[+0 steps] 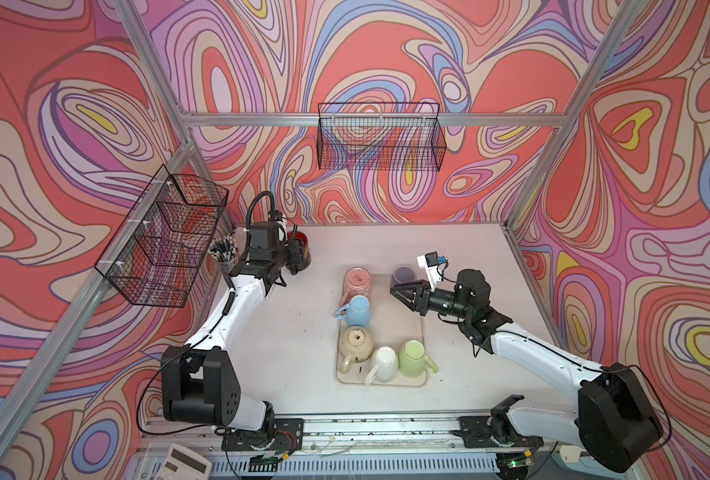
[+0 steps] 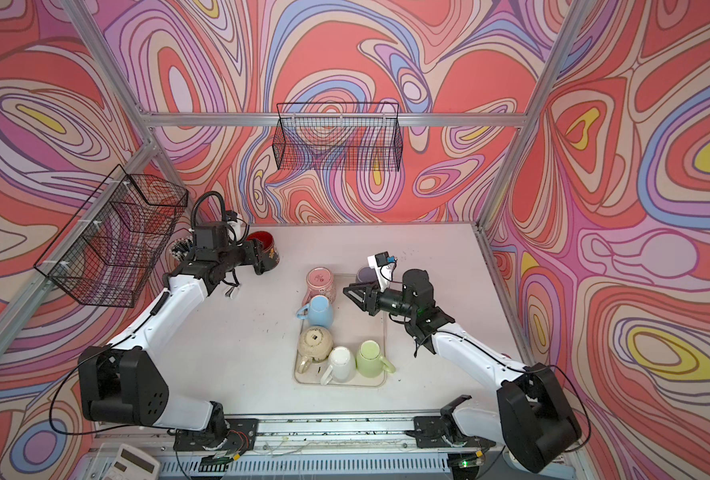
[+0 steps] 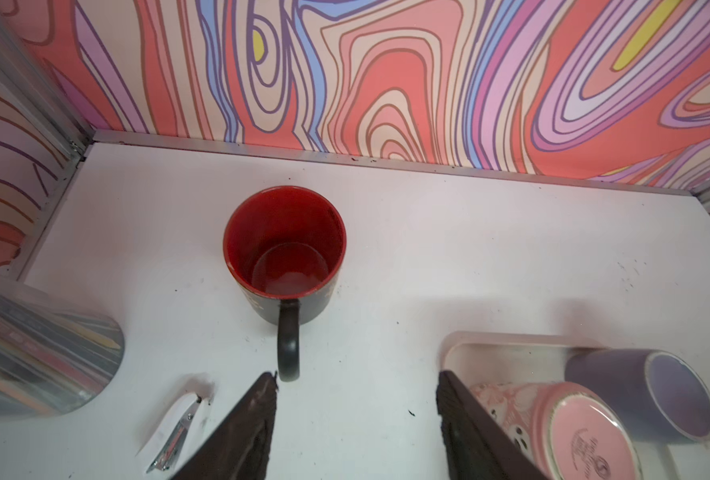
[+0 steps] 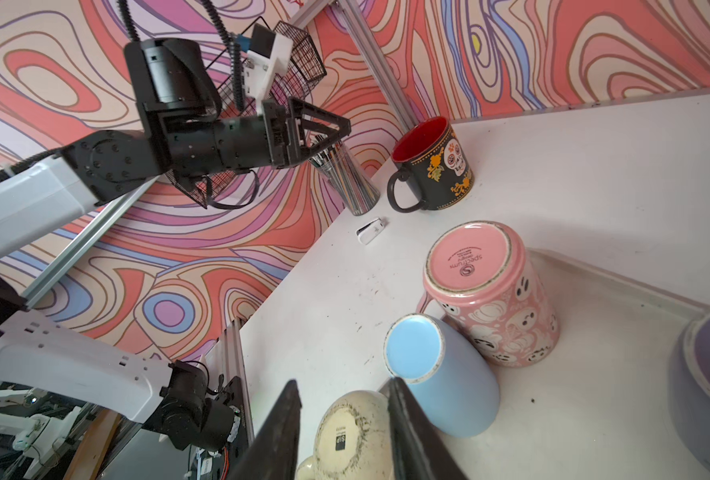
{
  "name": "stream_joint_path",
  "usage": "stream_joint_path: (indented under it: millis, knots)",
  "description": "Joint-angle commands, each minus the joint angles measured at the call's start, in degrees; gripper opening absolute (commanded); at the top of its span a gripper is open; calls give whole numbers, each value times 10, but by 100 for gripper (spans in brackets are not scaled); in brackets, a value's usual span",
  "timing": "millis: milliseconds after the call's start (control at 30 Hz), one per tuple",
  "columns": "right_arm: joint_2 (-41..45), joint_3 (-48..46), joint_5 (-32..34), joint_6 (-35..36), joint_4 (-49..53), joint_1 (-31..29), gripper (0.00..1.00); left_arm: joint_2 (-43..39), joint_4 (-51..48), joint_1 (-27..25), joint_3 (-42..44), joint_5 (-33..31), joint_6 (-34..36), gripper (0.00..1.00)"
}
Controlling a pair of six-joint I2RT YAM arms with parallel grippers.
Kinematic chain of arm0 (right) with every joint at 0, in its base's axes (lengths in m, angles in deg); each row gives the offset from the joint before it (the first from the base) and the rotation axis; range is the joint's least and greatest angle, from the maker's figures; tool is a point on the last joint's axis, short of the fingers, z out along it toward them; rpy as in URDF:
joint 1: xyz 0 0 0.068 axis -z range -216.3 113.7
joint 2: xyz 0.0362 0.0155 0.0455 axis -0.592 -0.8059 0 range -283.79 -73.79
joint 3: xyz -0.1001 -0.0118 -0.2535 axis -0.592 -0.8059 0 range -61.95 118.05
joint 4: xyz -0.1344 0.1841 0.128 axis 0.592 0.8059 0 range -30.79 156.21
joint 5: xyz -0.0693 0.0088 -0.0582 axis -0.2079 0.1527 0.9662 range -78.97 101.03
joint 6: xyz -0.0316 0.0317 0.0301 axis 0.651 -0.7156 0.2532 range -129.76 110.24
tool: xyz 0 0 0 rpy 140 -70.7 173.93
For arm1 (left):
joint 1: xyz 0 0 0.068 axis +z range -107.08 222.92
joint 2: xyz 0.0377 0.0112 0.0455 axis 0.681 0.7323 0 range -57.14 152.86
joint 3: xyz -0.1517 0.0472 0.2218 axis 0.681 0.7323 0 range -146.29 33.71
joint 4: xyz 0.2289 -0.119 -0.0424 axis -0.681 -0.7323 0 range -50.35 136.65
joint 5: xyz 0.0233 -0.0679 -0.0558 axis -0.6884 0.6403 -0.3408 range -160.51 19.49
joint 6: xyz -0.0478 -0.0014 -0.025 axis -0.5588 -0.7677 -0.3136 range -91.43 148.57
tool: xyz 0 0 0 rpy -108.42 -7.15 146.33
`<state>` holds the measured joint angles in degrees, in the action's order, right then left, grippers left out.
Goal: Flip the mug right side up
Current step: 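Open the left gripper and lift away while right gripper moves over lavender mug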
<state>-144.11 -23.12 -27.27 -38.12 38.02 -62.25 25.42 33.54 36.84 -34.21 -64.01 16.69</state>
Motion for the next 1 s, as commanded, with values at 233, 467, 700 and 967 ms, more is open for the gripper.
stream_joint_path:
  millis: [233,467,700,967]
  knots:
    - [113,-10,50,12,175,-2,47,-114,-143,-100,56,-18,-13,68]
    - [187,-10,91,24,293,-2,61,-202,-203,-132,91,-25,-24,67]
    - [230,-11,111,31,353,-2,65,-239,-249,-141,85,-18,-8,66]
    - [234,-9,138,54,384,-2,65,-203,-302,-164,42,-30,23,68]
